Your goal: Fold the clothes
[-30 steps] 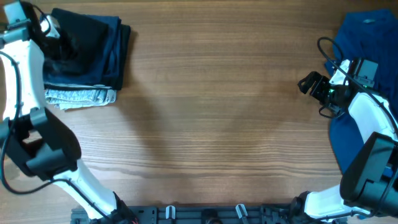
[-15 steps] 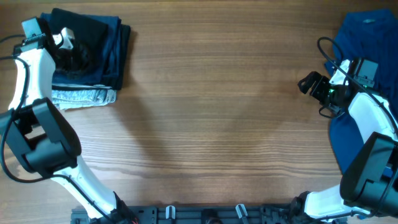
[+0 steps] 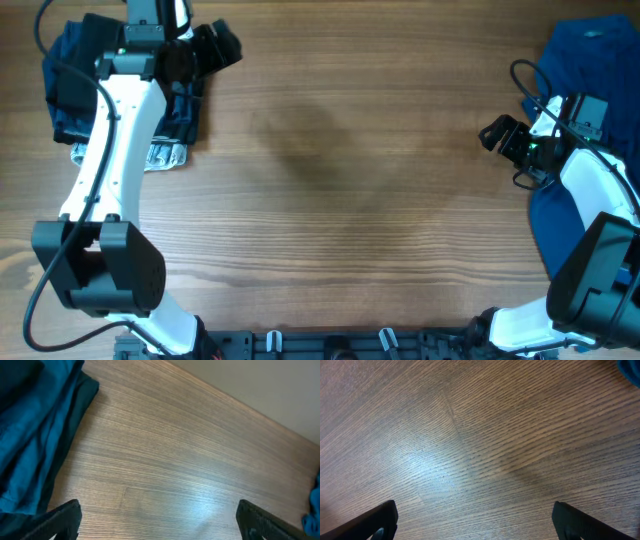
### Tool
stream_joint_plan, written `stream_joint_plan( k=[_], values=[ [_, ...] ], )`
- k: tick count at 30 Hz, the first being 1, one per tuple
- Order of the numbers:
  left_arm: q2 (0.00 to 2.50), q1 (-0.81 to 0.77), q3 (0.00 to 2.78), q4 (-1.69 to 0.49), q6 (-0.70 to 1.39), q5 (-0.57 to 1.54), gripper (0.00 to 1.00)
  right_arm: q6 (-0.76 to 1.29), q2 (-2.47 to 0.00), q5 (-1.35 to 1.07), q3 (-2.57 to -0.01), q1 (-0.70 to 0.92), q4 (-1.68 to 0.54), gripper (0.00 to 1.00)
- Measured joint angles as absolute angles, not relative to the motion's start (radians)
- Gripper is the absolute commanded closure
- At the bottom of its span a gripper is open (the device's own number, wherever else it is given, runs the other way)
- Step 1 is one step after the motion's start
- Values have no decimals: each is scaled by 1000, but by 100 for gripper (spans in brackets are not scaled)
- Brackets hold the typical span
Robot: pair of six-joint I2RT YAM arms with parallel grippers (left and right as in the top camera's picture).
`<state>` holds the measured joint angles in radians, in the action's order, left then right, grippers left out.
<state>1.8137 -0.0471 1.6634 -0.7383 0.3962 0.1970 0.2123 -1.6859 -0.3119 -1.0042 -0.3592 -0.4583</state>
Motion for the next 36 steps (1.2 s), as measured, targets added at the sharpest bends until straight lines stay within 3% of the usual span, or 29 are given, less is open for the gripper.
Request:
stream_joint_plan(
  k=[36],
  values=[
    [1814,-56,1663,-739,399,176,0,212,-1686,-312,-1004,-359,-458,0]
  ],
)
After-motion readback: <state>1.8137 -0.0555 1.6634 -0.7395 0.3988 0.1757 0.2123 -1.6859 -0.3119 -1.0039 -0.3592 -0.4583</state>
